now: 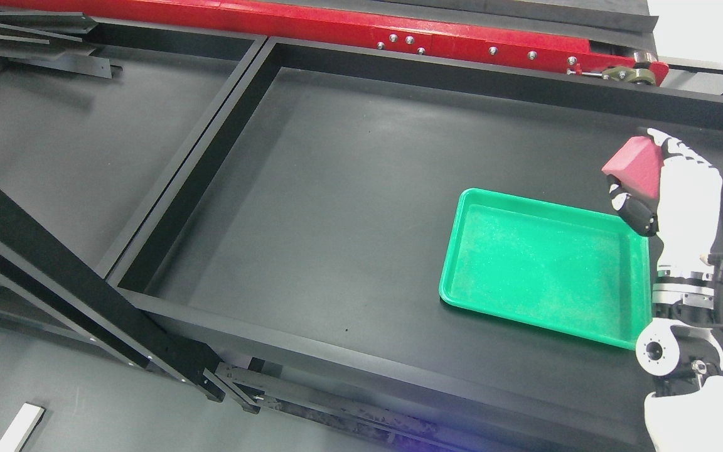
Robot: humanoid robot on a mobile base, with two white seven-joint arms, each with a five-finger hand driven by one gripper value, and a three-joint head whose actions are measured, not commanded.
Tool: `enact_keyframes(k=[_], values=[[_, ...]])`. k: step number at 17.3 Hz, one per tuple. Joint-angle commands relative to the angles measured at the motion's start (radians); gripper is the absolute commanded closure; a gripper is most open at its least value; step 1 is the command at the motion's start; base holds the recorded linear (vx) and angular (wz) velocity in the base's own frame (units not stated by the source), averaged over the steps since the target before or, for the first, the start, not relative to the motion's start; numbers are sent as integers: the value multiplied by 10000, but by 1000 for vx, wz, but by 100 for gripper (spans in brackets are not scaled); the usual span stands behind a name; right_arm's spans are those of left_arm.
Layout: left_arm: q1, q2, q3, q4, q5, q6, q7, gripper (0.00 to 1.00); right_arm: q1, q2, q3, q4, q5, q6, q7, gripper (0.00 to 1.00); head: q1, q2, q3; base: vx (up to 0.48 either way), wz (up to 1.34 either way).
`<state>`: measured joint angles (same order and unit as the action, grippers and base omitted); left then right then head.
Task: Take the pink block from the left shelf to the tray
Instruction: 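Lift the pink block up out of the green tray with the right hand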
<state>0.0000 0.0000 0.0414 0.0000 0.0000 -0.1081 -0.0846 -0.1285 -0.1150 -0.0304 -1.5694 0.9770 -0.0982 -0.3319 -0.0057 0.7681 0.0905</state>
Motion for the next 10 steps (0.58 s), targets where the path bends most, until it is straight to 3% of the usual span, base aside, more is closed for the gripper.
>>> enact_keyframes(k=[1, 10], values=[[-230, 175, 0, -175, -15, -8, 2, 0, 134, -16, -279, -750, -259, 0, 21, 96, 0, 0, 0, 0, 0], [-230, 175, 0, -175, -15, -8, 2, 0, 180, 46, -264, -750, -259, 0, 98, 96, 0, 0, 0, -34, 86]])
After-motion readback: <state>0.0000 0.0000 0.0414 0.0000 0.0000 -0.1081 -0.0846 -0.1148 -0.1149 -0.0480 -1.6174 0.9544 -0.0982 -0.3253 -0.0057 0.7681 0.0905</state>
